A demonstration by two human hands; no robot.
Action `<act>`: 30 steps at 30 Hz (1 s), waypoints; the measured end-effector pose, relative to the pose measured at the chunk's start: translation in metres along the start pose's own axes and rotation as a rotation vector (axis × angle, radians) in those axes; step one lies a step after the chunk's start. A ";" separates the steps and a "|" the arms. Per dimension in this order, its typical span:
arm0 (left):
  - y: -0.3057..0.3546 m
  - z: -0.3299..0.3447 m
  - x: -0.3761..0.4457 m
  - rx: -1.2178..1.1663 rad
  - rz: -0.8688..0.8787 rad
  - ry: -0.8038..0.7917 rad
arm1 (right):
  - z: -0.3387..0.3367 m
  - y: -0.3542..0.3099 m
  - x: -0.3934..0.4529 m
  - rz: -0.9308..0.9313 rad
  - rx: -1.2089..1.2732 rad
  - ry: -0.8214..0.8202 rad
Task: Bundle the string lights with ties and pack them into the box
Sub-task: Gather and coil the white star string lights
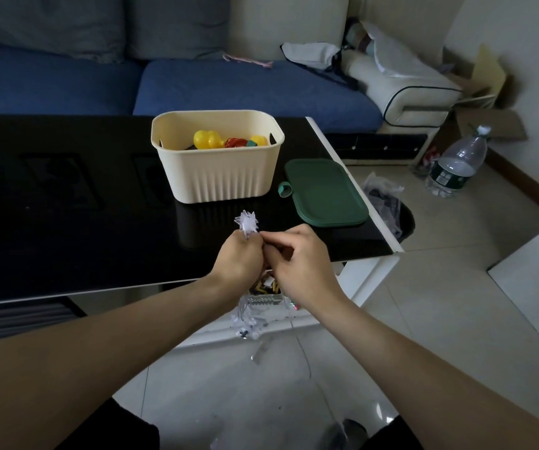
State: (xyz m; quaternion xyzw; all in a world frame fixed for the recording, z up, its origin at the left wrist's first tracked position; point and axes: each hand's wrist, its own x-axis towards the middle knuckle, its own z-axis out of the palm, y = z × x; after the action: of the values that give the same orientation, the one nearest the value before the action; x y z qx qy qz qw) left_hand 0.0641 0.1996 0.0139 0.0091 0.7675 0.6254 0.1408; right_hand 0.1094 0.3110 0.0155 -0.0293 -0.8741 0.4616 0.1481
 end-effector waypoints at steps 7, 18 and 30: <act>0.010 -0.008 -0.001 -0.199 -0.169 0.108 | 0.004 0.002 -0.003 0.055 0.012 -0.427; 0.015 -0.025 0.012 -0.253 0.081 0.240 | -0.004 0.008 0.002 0.116 0.113 -0.226; 0.027 -0.041 0.015 -0.669 -0.018 0.099 | -0.015 0.017 0.008 0.412 0.261 -0.489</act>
State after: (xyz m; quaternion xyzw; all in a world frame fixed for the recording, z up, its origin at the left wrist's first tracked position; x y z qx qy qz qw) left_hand 0.0356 0.1694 0.0443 -0.0747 0.5258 0.8409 0.1042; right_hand 0.1051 0.3340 0.0115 -0.0747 -0.7930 0.5832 -0.1597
